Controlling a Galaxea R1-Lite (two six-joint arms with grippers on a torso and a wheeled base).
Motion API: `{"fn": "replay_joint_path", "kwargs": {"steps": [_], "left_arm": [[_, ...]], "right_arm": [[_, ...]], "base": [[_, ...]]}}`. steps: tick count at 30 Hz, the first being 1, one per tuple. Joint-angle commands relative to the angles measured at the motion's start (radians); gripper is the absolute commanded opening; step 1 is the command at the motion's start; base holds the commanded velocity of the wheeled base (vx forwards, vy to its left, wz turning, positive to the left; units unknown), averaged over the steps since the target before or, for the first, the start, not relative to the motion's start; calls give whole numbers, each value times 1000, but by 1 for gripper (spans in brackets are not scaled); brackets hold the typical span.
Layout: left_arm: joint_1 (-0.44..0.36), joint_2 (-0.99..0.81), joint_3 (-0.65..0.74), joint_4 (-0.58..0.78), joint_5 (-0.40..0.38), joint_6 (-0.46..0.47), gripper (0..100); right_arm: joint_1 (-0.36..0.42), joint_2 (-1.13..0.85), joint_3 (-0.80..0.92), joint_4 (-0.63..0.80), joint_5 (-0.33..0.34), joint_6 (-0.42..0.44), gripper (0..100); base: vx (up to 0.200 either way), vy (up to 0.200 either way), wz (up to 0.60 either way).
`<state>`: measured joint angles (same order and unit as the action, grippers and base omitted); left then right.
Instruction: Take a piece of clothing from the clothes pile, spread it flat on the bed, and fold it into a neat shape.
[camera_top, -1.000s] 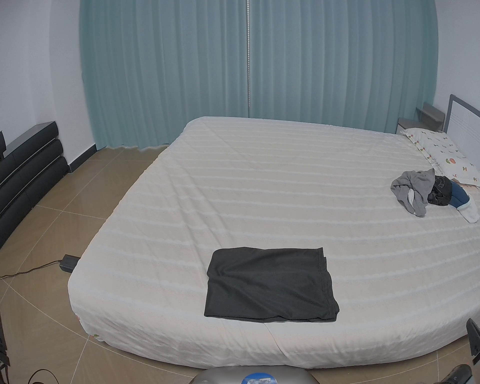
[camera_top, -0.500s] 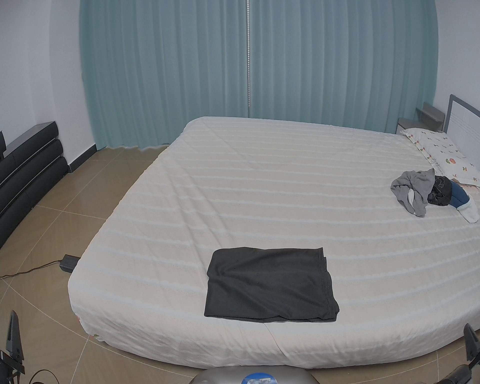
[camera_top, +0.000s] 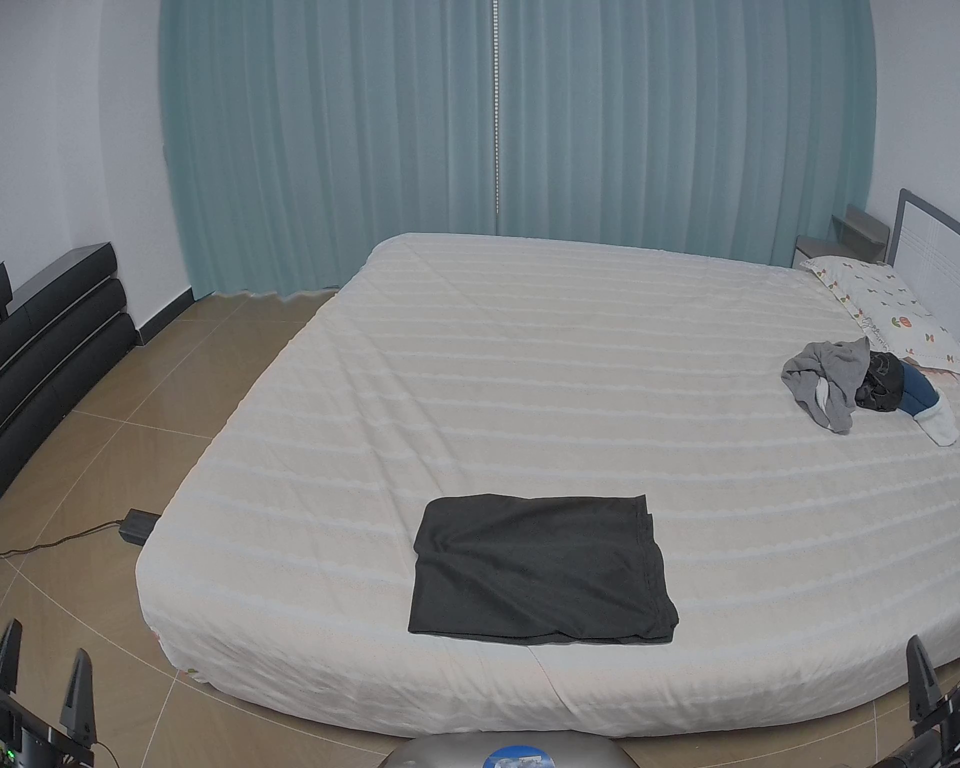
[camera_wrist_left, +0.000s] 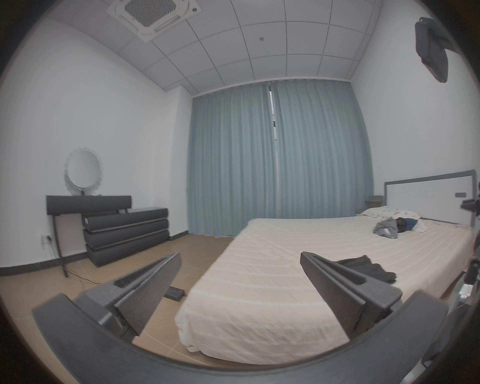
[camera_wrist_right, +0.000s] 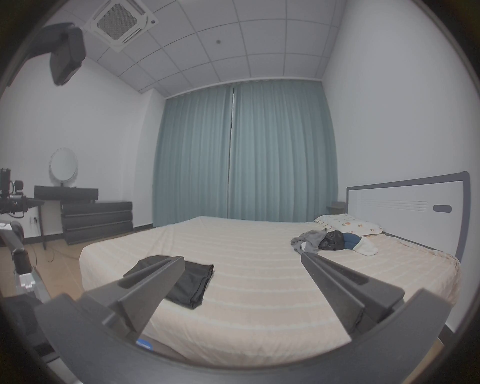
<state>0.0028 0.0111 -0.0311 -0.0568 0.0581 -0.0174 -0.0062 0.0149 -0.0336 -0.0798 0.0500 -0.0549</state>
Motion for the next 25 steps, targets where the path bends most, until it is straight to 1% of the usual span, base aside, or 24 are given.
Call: {"fn": "replay_joint_path", "kwargs": {"steps": [1, 4, 10, 12, 13, 18, 25], "left_arm": [[0, -8, 30, 0, -21, -22, 100], [0, -6, 30, 49, -24, -22, 100], [0, -6, 30, 60, -32, 1, 100], [-1, -6, 30, 60, -73, -4, 100], [-1, -6, 30, 60, -78, -4, 100], [0, -6, 30, 60, -61, 17, 100], [0, -8, 30, 58, -63, 8, 100]], "right_arm": [[-1, -12, 32, 18, -13, -5, 100], [-3, -9, 21, 114, -42, 23, 100], [-3, -10, 29, 89, -42, 32, 100], [-1, -10, 34, 78, -42, 46, 100], [-1, -10, 34, 78, -42, 47, 100], [-1, -10, 34, 78, -38, 49, 100], [-1, -10, 34, 78, -39, 53, 100]], "base": [[0, 0, 0], [0, 0, 0], [0, 0, 0], [0, 0, 0], [0, 0, 0], [0, 0, 0], [0, 0, 0]]}}
